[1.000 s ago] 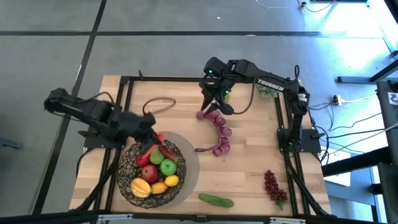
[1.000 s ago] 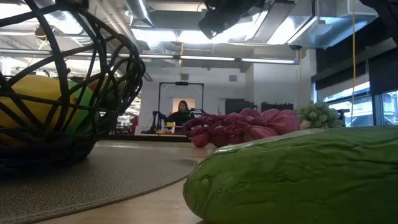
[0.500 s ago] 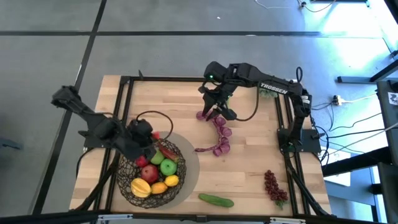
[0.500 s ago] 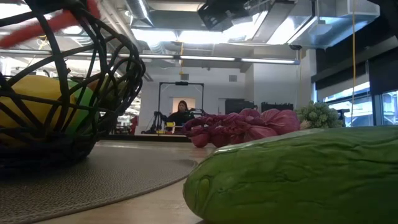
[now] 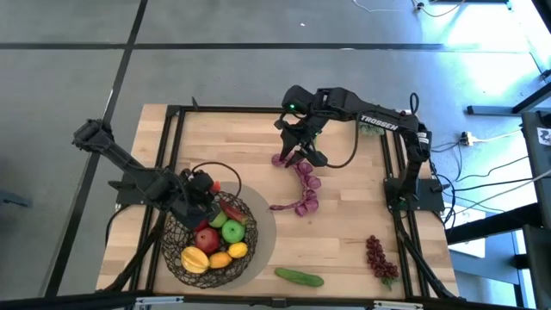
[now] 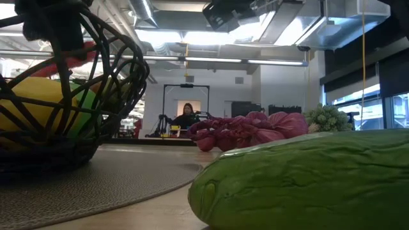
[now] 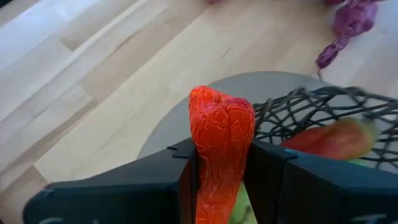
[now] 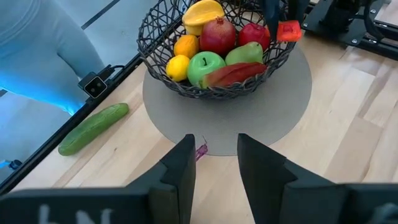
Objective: Build produce basket
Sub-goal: Put the orange carrot into the black wire basket
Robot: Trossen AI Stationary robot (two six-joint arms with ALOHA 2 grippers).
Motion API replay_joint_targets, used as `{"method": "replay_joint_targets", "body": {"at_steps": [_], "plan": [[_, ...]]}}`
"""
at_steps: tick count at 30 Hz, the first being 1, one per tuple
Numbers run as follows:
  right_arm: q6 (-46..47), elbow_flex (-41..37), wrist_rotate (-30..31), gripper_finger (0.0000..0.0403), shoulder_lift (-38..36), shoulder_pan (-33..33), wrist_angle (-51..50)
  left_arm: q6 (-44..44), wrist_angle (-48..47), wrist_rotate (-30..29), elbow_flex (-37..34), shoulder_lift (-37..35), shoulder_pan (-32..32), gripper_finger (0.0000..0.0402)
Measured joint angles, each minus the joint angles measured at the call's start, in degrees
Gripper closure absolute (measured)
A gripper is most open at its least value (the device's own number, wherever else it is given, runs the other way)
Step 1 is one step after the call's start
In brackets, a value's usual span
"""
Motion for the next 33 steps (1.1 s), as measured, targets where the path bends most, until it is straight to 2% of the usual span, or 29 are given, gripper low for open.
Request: {"method": "replay_joint_targets", "body": {"at_steps": [13,33], "plan": [[0.0,0.0,0.0,0.0289,0.0,0.0,1.1,-0.4,10.3,-3.6,-7.1,0.0,0.0,0.033],[0.2,0.0,0.0,0.0289,0.0,0.0,1.4,1.4,12.2,0.8,-8.3,-0.1,2.4,0.029]]}}
